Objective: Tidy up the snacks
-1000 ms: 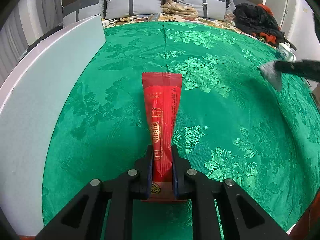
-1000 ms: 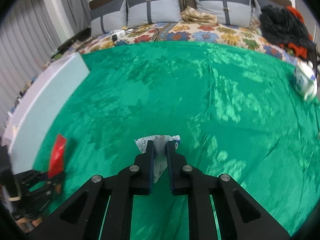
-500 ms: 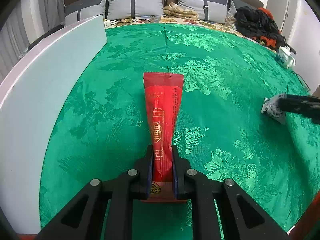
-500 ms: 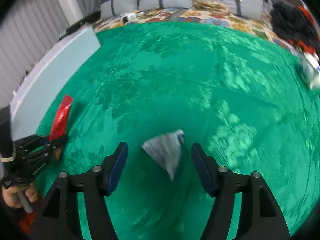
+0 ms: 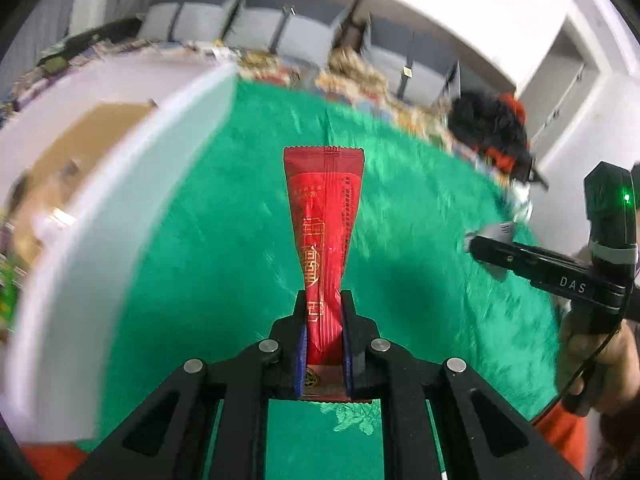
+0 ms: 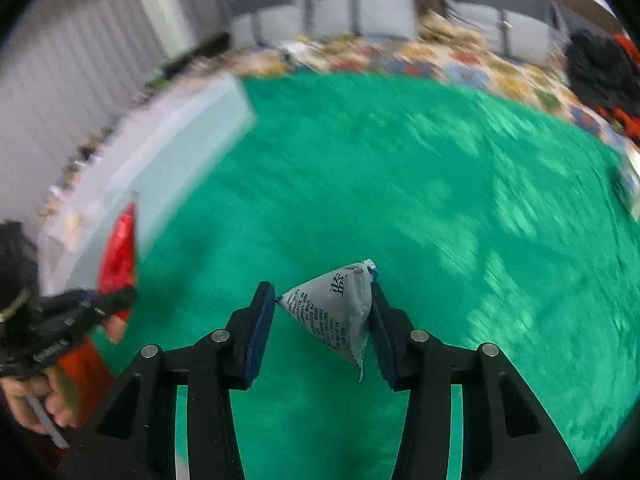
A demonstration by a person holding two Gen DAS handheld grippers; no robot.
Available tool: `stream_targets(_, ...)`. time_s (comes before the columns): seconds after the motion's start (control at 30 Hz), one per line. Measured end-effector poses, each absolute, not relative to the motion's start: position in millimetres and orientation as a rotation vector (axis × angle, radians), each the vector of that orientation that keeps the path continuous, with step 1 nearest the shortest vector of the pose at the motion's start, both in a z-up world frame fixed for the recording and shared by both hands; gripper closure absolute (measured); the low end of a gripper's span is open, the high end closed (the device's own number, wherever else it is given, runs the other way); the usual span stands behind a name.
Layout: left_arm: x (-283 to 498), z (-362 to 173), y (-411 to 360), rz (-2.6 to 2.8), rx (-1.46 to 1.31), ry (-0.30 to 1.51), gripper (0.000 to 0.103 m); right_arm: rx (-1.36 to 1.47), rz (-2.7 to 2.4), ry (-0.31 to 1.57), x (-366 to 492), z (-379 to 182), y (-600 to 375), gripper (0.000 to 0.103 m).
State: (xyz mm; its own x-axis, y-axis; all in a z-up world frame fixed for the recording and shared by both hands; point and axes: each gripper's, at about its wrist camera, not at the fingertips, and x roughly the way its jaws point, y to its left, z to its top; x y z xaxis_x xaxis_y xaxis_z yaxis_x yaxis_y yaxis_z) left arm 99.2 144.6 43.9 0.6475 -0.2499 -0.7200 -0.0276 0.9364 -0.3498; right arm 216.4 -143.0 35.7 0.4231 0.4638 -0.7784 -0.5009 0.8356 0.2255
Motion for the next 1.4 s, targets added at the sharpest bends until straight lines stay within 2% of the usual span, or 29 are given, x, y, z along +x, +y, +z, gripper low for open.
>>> stream_targets(0.17, 88, 96, 239, 0.038, -0.358, 0.782, 0.091, 0.005, 0.855, 0.856, 209, 108, -42, 0.055)
stream_targets(0.3, 90, 97, 315, 0.22, -0.312, 0.803, 0.09, -0.003, 0.978, 0.814, 212, 135, 57, 0.054)
stream_targets(0.37, 92, 88, 337, 0.292, -0.285, 0.823, 0.087, -0.031, 0.988, 0.791, 218, 136, 104, 0.046)
stream_targets(0.4, 91, 81, 346, 0.325, -0.271, 0.837, 0.074, -0.039, 0.98, 0.792, 223, 132, 121, 0.038)
stream_targets(0.43, 91, 74, 352, 0.346, -0.265, 0.854, 0.047, -0.042, 0.969, 0.804, 230, 128, 137, 0.028)
stream_targets(0.5, 89, 63, 358, 0.381, -0.253, 0.869, 0.016, -0.032, 0.949, 0.828, 236, 120, 156, 0.029)
stream_targets(0.7, 66, 58, 350, 0.437, -0.21, 0.837, 0.015, 0.006, 0.917, 0.819, 219, 120, 132, 0.029)
stream_targets(0.83, 56, 71, 332, 0.511, -0.157, 0.818, 0.002, -0.045, 0.89, 0.837, 202, 114, 113, 0.028)
stream_targets(0.9, 54, 78, 326, 0.556, -0.11, 0.827, 0.002, -0.07, 0.869, 0.838, 194, 111, 106, 0.028)
stream_targets(1.0, 49, 84, 327, 0.564, -0.12, 0.832, 0.002, -0.092, 0.847, 0.837, 183, 107, 98, 0.02)
stream_targets(1.17, 34, 92, 337, 0.587, -0.226, 0.816, 0.002, -0.143, 0.831, 0.857, 177, 105, 105, 0.02)
stream_targets(1.4, 28, 102, 336, 0.632, -0.176, 0.808, 0.002, -0.227, 0.857, 0.836, 161, 112, 123, 0.02)
